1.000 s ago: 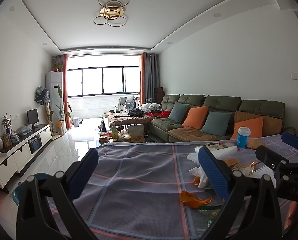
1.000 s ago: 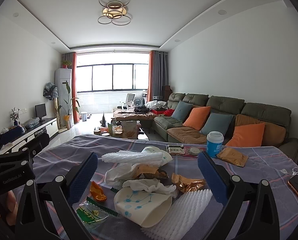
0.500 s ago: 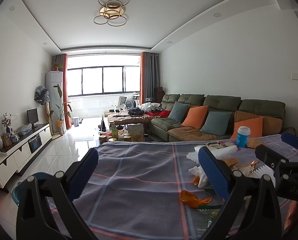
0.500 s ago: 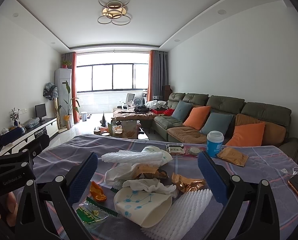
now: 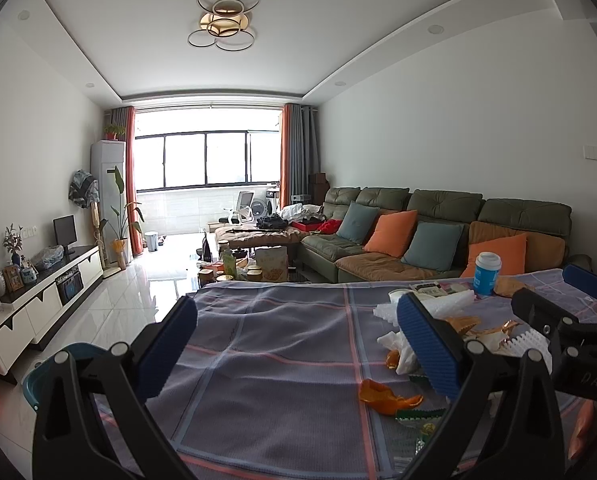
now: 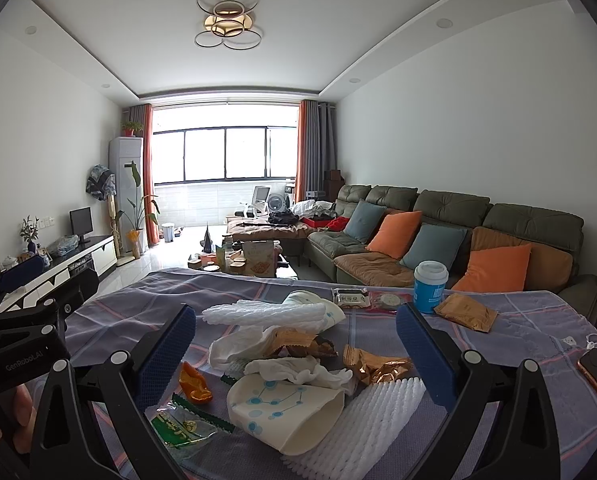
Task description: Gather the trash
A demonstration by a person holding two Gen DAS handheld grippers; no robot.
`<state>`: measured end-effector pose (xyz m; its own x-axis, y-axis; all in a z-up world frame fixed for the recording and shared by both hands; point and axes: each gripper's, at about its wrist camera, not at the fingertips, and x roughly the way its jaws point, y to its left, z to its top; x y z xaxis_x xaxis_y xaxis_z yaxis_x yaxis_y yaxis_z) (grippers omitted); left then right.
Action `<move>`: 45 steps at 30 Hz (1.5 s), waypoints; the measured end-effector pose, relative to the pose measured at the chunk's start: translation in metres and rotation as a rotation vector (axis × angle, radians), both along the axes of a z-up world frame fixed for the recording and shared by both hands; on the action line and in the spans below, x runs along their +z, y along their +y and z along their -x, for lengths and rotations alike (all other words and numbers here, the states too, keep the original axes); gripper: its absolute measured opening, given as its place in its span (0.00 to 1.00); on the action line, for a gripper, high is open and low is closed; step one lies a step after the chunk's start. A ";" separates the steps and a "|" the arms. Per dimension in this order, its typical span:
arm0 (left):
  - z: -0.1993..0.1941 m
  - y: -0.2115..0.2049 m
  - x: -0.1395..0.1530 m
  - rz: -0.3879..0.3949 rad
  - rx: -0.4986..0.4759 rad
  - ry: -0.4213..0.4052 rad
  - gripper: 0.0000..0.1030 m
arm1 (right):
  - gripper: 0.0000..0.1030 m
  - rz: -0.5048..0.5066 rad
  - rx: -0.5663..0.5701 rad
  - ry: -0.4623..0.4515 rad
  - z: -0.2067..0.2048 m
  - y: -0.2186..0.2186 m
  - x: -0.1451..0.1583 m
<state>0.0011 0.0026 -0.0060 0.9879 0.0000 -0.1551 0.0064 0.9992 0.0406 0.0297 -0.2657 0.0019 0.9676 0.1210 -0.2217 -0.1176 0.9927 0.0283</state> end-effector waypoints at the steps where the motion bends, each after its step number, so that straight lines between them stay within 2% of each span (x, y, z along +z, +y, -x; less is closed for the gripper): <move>1: 0.000 -0.001 -0.002 0.000 0.001 0.000 0.97 | 0.96 0.001 -0.001 0.000 0.000 0.000 0.000; 12: -0.001 -0.004 -0.003 0.002 -0.004 0.010 0.97 | 0.97 0.000 -0.001 0.001 0.000 -0.001 0.000; 17: -0.004 -0.003 -0.005 0.004 -0.015 0.042 0.97 | 0.96 0.002 0.000 0.004 0.000 0.001 -0.001; 22: -0.013 0.000 -0.011 0.017 -0.071 0.130 0.97 | 0.96 0.002 -0.002 0.020 -0.003 0.000 -0.003; 23: -0.014 0.002 -0.012 0.028 -0.085 0.175 0.97 | 0.96 -0.001 0.000 0.030 -0.005 -0.001 -0.004; 24: -0.014 0.002 -0.013 0.015 -0.095 0.176 0.97 | 0.96 -0.004 0.004 0.040 -0.007 -0.002 -0.005; 27: -0.015 0.000 -0.019 0.013 -0.166 0.194 0.97 | 0.96 -0.013 0.015 0.079 -0.014 -0.004 -0.009; 28: -0.017 0.000 -0.021 0.016 -0.206 0.213 0.97 | 0.96 -0.012 0.021 0.092 -0.017 -0.004 -0.011; 29: -0.021 -0.003 -0.025 -0.029 -0.235 0.240 0.97 | 0.96 -0.009 0.029 0.108 -0.019 -0.005 -0.014; 32: -0.030 -0.006 -0.039 -0.033 -0.296 0.310 0.96 | 0.96 -0.005 0.067 0.163 -0.023 -0.004 -0.020; 33: -0.034 -0.006 -0.046 -0.023 -0.325 0.347 0.92 | 0.96 -0.006 0.080 0.179 -0.024 -0.006 -0.022; 35: -0.039 -0.009 -0.056 -0.009 -0.368 0.395 0.86 | 0.93 -0.005 0.110 0.232 -0.027 -0.007 -0.028; 38: -0.044 -0.015 -0.074 0.013 -0.438 0.467 0.80 | 0.76 -0.008 0.137 0.308 -0.030 -0.008 -0.039; 39: -0.046 -0.018 -0.079 0.018 -0.467 0.492 0.78 | 0.74 -0.012 0.146 0.330 -0.030 -0.008 -0.042; 42: -0.037 -0.022 -0.085 0.065 -0.526 0.524 0.71 | 0.70 -0.040 0.158 0.374 -0.028 -0.010 -0.051; 45: -0.033 -0.029 -0.088 0.072 -0.558 0.539 0.61 | 0.58 -0.059 0.155 0.398 -0.027 -0.013 -0.055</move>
<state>0.0345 -0.0262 -0.0941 0.6268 -0.5033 -0.5948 0.5095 0.8423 -0.1759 0.0566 -0.2784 -0.0529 0.7774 0.2815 -0.5625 -0.2334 0.9595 0.1576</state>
